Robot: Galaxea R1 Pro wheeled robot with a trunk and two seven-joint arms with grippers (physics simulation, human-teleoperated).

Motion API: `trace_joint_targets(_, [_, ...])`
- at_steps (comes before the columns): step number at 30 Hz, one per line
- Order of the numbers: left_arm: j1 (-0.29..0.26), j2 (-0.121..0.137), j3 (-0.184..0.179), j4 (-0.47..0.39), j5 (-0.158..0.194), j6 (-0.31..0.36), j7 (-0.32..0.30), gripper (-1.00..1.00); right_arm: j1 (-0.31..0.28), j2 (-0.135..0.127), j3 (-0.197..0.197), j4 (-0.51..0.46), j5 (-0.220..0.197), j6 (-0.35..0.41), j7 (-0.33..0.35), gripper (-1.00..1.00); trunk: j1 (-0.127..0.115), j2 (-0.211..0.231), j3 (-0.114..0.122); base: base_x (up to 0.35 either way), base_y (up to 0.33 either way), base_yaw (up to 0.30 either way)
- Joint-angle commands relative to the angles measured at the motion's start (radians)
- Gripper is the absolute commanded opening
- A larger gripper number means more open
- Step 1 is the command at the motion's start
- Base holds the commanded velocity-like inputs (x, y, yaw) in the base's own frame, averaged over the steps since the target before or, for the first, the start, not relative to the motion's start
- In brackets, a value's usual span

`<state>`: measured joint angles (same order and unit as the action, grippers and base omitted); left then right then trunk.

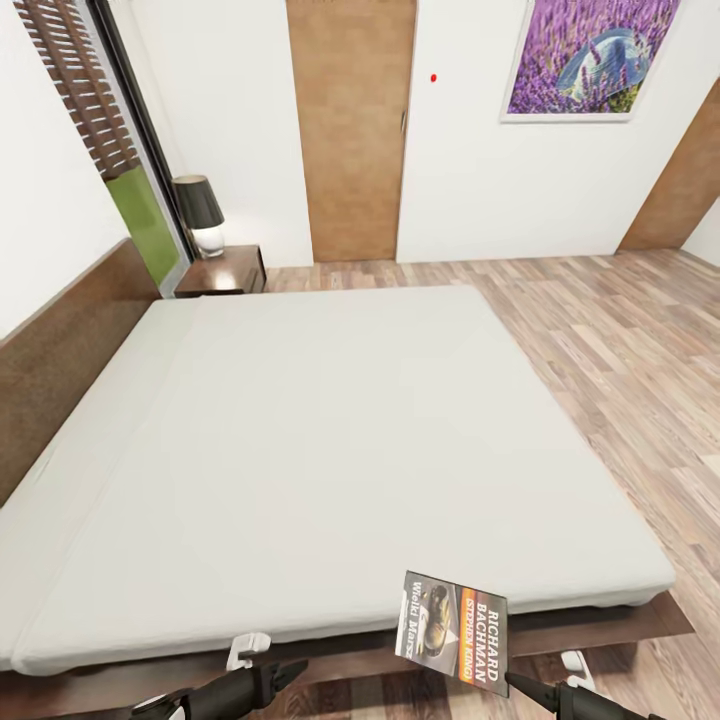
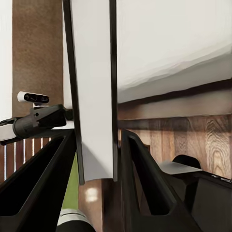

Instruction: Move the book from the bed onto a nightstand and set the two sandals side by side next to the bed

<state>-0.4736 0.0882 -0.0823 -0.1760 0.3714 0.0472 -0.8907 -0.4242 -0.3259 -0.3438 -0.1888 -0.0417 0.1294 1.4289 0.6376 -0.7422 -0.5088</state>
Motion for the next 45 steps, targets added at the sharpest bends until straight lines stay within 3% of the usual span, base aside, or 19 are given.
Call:
trace_joint_targets(1, [0.0,0.001,-0.008,0.0,0.01,0.005,-0.002,1.0,-0.001,0.0,0.002,0.0,-0.004,0.01,0.002,-1.0,0.0,-0.001,0.001,0.0,0.0,0.0])
trace_joint_targets(45, [0.0,-0.001,-0.008,0.001,0.011,0.006,-0.002,1.0,0.0,0.001,0.002,0.002,-0.004,0.009,-0.001,-1.0,0.0,-0.001,0.072,0.0,0.0,0.0])
